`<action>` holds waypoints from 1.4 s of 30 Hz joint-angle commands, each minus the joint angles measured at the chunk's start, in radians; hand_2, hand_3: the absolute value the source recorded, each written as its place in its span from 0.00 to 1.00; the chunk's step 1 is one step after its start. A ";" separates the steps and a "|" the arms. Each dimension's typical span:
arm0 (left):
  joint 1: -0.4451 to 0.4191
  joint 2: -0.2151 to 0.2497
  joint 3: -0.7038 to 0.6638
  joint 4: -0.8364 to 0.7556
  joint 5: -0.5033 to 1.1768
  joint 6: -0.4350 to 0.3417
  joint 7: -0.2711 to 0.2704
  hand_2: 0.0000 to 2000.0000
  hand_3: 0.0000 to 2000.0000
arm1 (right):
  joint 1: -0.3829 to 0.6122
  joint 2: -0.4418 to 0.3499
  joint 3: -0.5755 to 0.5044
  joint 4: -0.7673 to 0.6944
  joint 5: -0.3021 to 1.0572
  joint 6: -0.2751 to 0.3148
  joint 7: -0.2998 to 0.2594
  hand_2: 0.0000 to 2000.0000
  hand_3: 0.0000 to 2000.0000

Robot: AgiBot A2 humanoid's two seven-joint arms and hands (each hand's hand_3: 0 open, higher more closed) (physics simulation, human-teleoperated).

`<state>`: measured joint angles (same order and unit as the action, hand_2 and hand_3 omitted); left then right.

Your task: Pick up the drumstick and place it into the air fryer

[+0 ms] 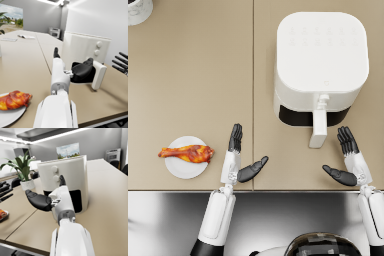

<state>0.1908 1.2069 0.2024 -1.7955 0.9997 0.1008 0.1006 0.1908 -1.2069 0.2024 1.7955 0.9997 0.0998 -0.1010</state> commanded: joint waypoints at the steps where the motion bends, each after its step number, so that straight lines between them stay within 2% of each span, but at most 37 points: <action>1: 0.000 0.000 0.000 0.000 0.000 0.000 0.000 0.00 0.00 | 0.000 0.000 0.000 0.000 0.000 0.000 0.000 0.00 0.00; 16: 0.000 0.000 0.000 0.000 0.000 0.000 0.000 0.00 0.00 | 0.000 0.000 0.000 0.000 0.000 0.000 0.000 0.00 0.00; 17: 0.002 0.001 0.030 0.016 0.000 0.000 0.000 0.00 0.00 | 0.002 -0.001 0.030 -0.016 0.000 0.000 0.000 0.00 0.00; 20: 0.018 0.018 -0.057 0.001 0.000 -0.064 -0.064 0.00 0.00 | 0.012 -0.016 0.008 0.012 0.000 -0.063 0.064 0.00 0.00; 23: -0.014 0.013 -0.074 -0.010 0.000 -0.087 -0.087 0.00 0.00 | 0.000 -0.020 -0.001 -0.008 0.000 -0.086 0.087 0.00 0.00; 31: -0.020 0.031 -0.161 -0.018 0.356 -0.100 -0.100 0.00 0.00 | 0.028 -0.058 0.022 -0.063 0.322 -0.099 0.100 0.00 0.00; 42: -0.012 0.047 -0.329 0.010 0.851 -0.101 -0.101 0.00 0.00 | 0.069 -0.103 -0.011 -0.151 0.378 -0.100 0.101 0.00 0.00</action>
<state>0.1732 1.2553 -0.0854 -1.7906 1.8958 0.0000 0.0000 0.2414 -1.3046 0.2010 1.6516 1.3785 0.0000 0.0000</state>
